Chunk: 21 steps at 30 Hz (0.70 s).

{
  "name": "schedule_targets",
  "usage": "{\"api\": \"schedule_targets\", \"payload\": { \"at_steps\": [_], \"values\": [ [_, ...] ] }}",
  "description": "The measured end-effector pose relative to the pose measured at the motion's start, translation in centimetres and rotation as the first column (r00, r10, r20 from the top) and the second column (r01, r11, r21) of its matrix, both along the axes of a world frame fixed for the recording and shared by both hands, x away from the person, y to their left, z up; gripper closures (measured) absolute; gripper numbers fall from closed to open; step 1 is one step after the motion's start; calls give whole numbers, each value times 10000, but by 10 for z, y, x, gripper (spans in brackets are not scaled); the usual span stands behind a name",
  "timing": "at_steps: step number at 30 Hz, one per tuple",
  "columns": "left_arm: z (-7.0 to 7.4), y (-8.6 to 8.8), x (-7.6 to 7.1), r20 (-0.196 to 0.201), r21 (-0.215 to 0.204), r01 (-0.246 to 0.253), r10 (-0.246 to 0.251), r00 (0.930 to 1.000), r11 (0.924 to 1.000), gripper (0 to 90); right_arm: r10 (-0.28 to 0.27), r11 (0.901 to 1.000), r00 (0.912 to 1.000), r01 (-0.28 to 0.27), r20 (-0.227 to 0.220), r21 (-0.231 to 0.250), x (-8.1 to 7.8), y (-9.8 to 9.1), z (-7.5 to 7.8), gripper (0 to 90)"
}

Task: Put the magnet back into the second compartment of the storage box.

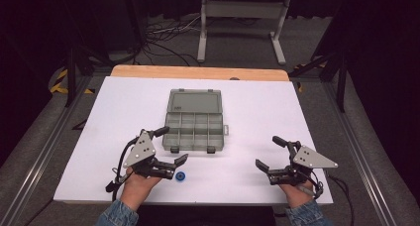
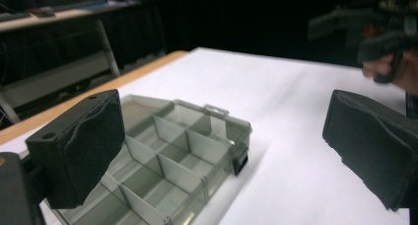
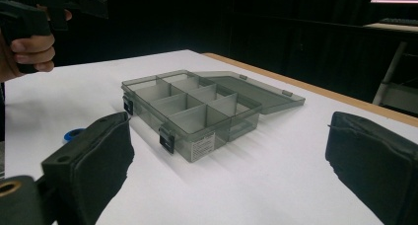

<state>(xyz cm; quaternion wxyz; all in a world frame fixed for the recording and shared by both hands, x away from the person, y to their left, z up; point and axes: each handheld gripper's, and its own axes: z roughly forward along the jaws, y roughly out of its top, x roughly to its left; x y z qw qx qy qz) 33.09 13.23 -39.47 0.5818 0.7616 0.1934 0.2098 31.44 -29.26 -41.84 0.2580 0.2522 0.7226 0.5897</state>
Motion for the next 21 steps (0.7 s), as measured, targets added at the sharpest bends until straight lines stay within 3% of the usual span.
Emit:
{"api": "schedule_targets", "payload": {
  "at_steps": [2,4,5,6,8,12,21],
  "values": [
    [2,-1,1,-224,391,151,-143,9996,9991,54,26,10000,10000,-26,-24,15,0,0,0,45],
    [3,-2,1,-285,511,122,-107,9995,9986,54,33,10000,10000,-33,-16,-2,0,0,0,46],
    [6,-3,3,-499,978,310,-262,9984,9947,54,39,10000,10000,-39,-19,1,0,0,0,46],
    [6,-3,3,-499,978,310,-262,9984,9947,52,40,10000,10000,-40,-37,4,0,0,0,46],
    [9,-6,3,-843,1462,387,-266,9961,9885,47,43,10000,10000,-43,-83,-3,0,0,0,45],
    [13,-12,5,-1331,2200,644,-355,9905,9734,40,85,10000,9998,-85,-183,-33,1,1,-1,46],
    [23,-19,7,-1869,3463,818,-167,9822,9345,28,150,9999,9996,-151,-245,-51,2,1,-2,46]
  ]
}}
